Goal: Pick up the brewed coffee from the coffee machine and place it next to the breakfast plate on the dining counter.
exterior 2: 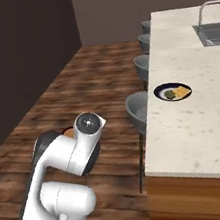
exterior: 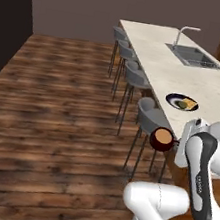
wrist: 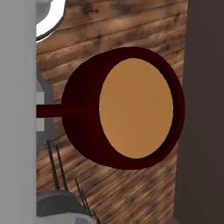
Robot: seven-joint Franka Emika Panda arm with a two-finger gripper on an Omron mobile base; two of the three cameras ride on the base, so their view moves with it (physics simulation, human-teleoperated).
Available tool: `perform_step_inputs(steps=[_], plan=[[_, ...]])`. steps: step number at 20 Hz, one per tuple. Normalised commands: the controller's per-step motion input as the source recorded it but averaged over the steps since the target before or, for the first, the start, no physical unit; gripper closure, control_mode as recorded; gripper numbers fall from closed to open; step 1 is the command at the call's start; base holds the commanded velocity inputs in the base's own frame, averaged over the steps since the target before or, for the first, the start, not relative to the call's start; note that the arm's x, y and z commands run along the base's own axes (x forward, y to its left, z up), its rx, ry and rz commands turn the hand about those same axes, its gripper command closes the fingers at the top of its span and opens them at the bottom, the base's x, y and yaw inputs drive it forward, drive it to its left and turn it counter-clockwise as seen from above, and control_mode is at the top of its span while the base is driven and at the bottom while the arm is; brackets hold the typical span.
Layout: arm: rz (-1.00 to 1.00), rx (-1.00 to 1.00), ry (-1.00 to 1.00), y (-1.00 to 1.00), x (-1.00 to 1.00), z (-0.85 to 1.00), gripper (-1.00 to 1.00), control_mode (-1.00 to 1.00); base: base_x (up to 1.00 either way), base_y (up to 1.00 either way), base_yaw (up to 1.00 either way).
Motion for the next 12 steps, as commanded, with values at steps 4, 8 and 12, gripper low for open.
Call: perform_step_inputs(steps=[4,8,12], plan=[[0.0,0.0,0.0,0.0,0.0,0.0,1.0,1.0,0.39,1.0,-0.52],[0.0,0.0,0.0,0.0,0.0,0.0,1.0,1.0,0.41,0.84,-0.72],[0.0,0.0,0.0,0.0,0.0,0.0,1.0,1.0,0.53,0.76,-0.76]])
